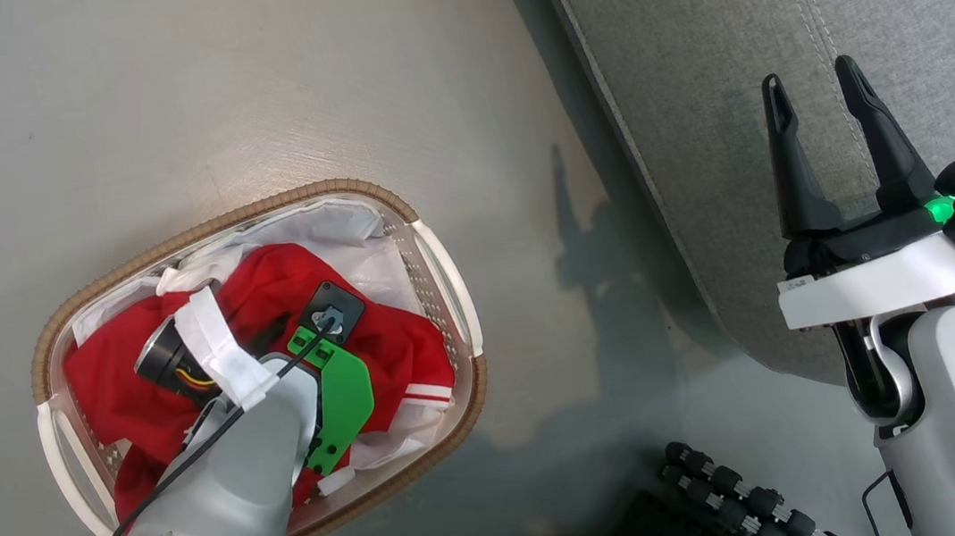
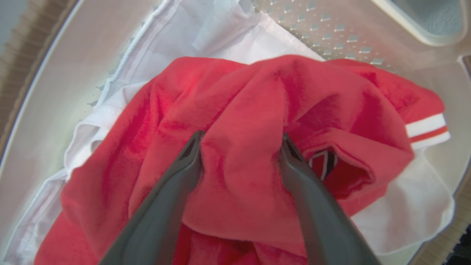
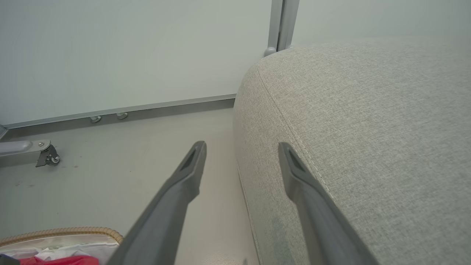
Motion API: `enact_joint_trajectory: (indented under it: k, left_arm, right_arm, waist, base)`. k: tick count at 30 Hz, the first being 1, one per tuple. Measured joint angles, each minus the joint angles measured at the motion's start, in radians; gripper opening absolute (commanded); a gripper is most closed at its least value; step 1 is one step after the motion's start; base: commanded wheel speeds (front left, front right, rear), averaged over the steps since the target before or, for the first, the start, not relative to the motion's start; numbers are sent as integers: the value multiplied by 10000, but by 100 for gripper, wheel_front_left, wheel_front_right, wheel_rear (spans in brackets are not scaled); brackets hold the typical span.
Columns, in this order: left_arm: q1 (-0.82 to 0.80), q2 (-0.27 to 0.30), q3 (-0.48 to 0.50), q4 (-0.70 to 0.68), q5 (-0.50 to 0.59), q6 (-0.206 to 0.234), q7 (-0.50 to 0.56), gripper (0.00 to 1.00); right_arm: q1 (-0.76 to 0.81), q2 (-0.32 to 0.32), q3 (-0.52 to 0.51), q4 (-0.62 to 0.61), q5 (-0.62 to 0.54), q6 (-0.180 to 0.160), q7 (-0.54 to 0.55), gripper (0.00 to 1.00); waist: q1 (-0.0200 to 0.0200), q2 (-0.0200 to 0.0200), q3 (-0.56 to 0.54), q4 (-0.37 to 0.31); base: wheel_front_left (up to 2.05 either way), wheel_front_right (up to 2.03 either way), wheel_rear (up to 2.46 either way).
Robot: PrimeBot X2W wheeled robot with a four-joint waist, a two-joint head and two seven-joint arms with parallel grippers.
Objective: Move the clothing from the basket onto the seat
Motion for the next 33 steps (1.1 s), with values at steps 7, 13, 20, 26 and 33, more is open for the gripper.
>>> enact_joint_trajectory:
  k: [7,13,20,26,33]
  left_arm:
    - [12,-48,102,8,-380,50,-148,0]
    - [384,-73,165,-98,-792,-56,-1070,0]
    - [932,-77,234,-384,-1290,-138,-2161,0]
    - [1348,-77,236,-1315,-1710,-165,-2711,0]
    - [1865,199,339,-2824,-2115,-174,-2792,0]
  right_arm:
    - [0,0,-59,65,-6,0,0,100]
    - [16,2,-267,288,-150,0,0,100]
    - [268,6,-548,512,-571,2,0,100]
    - [754,10,-782,704,-978,2,-2,100]
    - [1519,10,-980,955,-1260,2,0,100]
  waist:
    - [0,0,-95,38]
    - [-1,0,-454,238]
    - [-1,0,-1185,570]
    - [-2,0,-2214,1015]
    - [-2,0,-3472,1499]
  base:
    - [0,0,0]
    - [0,0,0]
    - [0,0,0]
    - [0,0,0]
    - [0,0,0]
